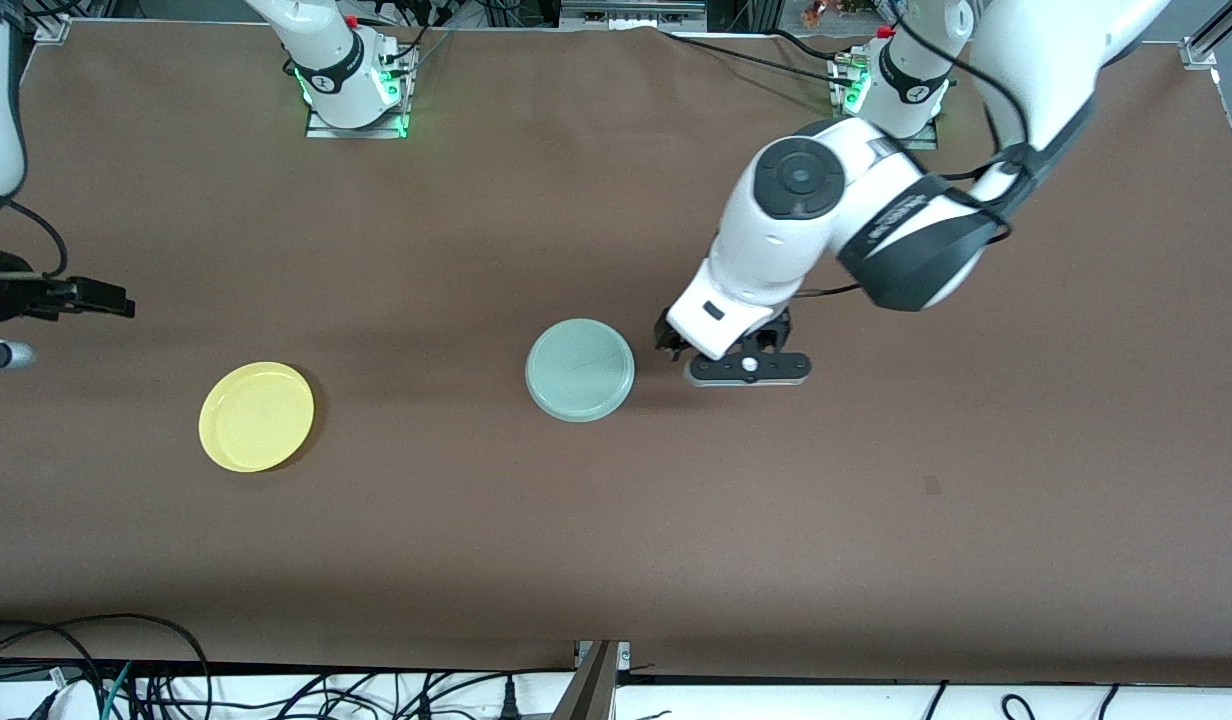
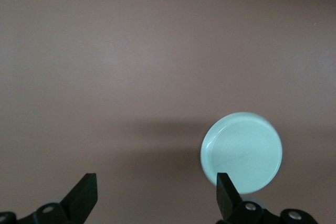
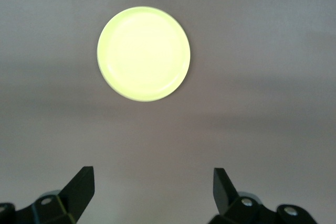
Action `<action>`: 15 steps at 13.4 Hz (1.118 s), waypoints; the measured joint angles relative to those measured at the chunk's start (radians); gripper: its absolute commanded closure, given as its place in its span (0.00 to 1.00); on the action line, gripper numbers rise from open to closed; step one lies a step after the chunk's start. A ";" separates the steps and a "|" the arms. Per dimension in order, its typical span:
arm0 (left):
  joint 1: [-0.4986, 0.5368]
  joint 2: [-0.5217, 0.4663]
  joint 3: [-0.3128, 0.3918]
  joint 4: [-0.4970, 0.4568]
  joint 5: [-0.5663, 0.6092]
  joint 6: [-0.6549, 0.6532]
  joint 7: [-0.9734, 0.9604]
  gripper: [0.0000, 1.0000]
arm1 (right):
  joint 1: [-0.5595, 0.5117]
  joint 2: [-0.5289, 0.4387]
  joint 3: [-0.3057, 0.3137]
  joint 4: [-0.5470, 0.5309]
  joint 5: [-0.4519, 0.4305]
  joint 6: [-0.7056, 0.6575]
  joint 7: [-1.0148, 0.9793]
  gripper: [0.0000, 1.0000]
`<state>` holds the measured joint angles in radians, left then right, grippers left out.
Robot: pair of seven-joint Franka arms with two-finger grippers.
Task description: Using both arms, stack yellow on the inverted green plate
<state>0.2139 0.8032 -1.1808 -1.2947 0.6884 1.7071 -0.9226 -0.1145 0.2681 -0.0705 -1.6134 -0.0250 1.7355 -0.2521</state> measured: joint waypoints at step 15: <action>-0.266 -0.452 0.938 0.221 -0.553 -0.488 0.824 0.00 | -0.070 0.403 -0.025 -0.053 0.205 0.495 -0.096 0.59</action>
<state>-0.0519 0.3512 -0.2429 -1.0738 0.1356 1.2190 -0.0982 -0.1849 0.6714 -0.0950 -1.6660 0.1802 2.2306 -0.3485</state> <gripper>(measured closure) 0.000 0.256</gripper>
